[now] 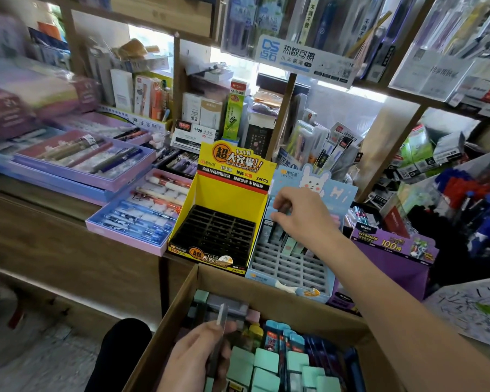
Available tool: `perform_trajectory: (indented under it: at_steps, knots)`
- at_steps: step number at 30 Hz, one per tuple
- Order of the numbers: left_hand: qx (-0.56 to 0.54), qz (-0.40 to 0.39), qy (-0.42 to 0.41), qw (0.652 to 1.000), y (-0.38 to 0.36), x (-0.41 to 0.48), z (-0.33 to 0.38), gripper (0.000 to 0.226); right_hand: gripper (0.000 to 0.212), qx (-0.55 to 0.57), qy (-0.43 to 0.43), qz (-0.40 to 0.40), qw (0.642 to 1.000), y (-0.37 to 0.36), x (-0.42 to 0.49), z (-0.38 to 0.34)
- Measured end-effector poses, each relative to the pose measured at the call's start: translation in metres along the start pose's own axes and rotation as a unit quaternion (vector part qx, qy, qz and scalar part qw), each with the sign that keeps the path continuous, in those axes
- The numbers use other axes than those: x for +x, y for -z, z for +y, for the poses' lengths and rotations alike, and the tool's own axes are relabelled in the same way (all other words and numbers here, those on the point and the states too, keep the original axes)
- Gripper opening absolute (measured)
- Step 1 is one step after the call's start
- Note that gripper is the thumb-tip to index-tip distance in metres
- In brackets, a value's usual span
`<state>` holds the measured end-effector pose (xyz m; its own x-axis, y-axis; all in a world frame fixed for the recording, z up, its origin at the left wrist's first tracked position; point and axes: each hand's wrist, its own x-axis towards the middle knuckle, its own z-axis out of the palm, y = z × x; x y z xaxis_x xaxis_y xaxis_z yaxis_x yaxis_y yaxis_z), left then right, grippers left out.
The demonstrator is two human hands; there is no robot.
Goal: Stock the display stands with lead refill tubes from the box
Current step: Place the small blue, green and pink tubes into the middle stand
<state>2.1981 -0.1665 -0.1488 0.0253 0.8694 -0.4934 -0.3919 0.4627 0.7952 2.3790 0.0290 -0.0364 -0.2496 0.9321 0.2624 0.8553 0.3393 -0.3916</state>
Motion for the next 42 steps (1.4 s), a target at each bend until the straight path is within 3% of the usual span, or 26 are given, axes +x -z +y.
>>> perform_trajectory:
  at_steps: [4, 7, 12, 16, 18, 22, 27, 30, 32, 38, 40, 42]
  knots:
    - [-0.01, -0.014, -0.011, 1.0, -0.002, -0.002, 0.002, 0.022, 0.003, -0.037, 0.033, 0.043, 0.998, 0.004, -0.014, -0.006]
    - [-0.011, -0.025, -0.034, 0.999, -0.003, -0.004, 0.001, 0.017, 0.013, 0.107, 0.025, 0.058, 0.992, 0.004, -0.048, -0.015]
    - [0.026, -0.033, -0.075, 0.996, -0.007, -0.006, -0.001, 0.014, 0.013, 0.265, -0.025, -0.046, 0.963, -0.014, -0.122, -0.014]
    - [0.067, -0.043, -0.07, 0.994, -0.013, -0.009, -0.003, 0.011, 0.01, 0.361, -0.14, -0.121, 0.914, -0.028, -0.163, -0.007]
    - [0.081, -0.057, -0.06, 0.993, -0.015, -0.01, -0.005, 0.021, 0.01, 0.406, -0.179, -0.145, 0.884, -0.034, -0.172, -0.004]
    - [0.13, -0.085, -0.043, 0.987, -0.019, -0.012, -0.004, 0.031, 0.008, 0.472, -0.219, -0.139, 0.843, -0.042, -0.18, 0.002]
    - [0.081, 0.005, -0.044, 0.996, -0.01, -0.003, -0.005, 0.016, 0.007, 0.515, -0.255, -0.108, 0.811, -0.037, -0.184, 0.018]
    - [0.024, 0.025, -0.063, 0.997, -0.006, -0.001, 0.003, 0.025, 0.005, 0.511, -0.254, -0.141, 0.809, -0.034, -0.188, 0.028]
    - [0.028, 0.017, -0.092, 0.995, -0.009, 0.001, 0.011, 0.017, 0.007, 0.495, -0.256, -0.166, 0.813, -0.034, -0.192, 0.03]
    - [0.146, -0.053, -0.182, 0.971, -0.023, 0.009, 0.035, 0.017, 0.012, 0.471, -0.255, -0.184, 0.824, -0.031, -0.202, 0.036]
    - [0.21, -0.079, -0.218, 0.95, -0.031, 0.012, 0.046, 0.014, 0.008, 0.417, -0.255, -0.189, 0.852, -0.03, -0.207, 0.042]
    - [0.282, -0.098, -0.259, 0.919, -0.042, 0.017, 0.059, 0.007, 0.008, 0.294, -0.248, -0.205, 0.9, -0.031, -0.214, 0.051]
